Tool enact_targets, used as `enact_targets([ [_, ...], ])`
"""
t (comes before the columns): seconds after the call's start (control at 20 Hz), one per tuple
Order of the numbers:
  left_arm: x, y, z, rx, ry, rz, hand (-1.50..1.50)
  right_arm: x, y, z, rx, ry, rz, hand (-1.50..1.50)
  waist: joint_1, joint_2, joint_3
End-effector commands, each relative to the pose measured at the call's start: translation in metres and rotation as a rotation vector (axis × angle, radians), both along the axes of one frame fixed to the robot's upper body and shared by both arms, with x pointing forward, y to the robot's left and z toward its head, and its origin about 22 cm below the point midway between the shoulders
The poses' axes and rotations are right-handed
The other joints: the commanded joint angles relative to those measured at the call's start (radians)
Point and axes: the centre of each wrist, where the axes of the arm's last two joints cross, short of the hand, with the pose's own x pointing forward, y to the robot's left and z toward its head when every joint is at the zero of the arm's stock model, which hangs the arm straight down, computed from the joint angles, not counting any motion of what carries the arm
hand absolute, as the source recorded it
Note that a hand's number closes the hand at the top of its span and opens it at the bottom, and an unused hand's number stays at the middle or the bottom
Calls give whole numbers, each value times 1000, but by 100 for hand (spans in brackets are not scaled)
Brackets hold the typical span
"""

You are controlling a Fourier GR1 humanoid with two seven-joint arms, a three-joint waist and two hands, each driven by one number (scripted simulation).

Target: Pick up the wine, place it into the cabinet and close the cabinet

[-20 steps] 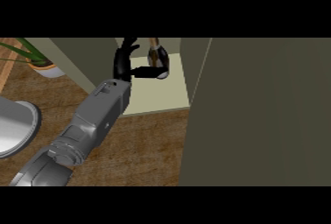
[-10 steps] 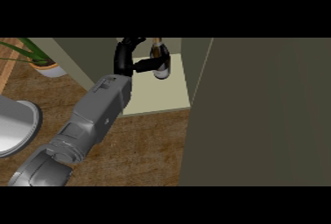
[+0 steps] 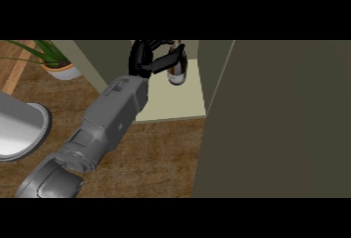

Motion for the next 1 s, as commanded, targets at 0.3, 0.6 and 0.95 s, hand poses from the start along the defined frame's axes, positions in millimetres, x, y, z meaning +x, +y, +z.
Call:
enact_targets([
  [0.3,0,-7,6,-42,6,-109,-150,-28,-8,43,90,31,-1,-150,55,-19,0],
  [0.6,-10,-18,-7,-66,22,-134,-150,-27,-8,39,99,44,-25,-150,59,-25,1],
  [0.95,-24,-14,-20,-162,24,-228,-150,-28,-10,41,90,59,-31,-150,81,-35,1],
])
